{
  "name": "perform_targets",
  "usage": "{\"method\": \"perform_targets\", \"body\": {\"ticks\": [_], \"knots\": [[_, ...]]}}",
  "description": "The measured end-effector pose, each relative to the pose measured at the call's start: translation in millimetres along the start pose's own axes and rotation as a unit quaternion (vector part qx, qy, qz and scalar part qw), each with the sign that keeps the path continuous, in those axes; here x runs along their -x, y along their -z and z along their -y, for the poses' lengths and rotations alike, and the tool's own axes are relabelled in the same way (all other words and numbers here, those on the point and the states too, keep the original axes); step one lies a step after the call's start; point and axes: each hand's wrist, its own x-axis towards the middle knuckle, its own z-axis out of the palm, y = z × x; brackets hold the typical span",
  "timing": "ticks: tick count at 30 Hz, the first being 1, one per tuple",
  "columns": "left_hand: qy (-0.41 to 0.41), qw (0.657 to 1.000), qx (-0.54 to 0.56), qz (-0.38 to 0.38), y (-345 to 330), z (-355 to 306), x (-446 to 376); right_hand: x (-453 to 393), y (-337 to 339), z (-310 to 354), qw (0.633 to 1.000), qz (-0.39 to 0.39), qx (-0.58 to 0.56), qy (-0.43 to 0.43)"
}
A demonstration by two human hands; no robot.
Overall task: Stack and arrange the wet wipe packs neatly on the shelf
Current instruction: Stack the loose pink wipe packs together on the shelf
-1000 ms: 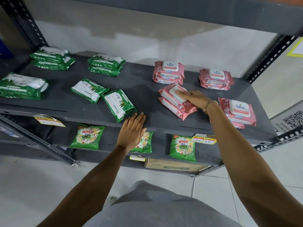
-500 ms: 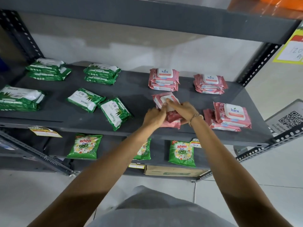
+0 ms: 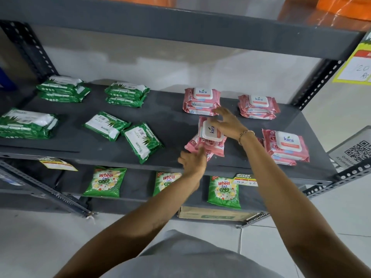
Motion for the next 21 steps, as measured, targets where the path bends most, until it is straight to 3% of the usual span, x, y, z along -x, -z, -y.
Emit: {"method": "perform_targets", "body": {"ticks": [2, 8, 13, 21], "knots": [[-0.002, 0.999, -0.024, 0.035, -5.8, -5.1, -2.5, -3.4, -1.8, -2.9, 0.999, 0.036, 0.008, -0.019], [0.031, 0.994, -0.062, 0.079, 13.2, -23.5, -27.2, 3.2, -5.0, -19.1, 0.994, 0.009, -0.012, -0.107], [0.036, 0.989, -0.026, 0.14, 24.4, -34.1, -34.2, 6.9, -2.6, -27.1, 0.984, 0.056, -0.074, -0.151], [0.03, 0.985, 0.019, 0.166, 41.4, -46.0, -52.2, 18.1, -11.9, -34.3, 0.973, 0.07, -0.118, -0.185]]}}
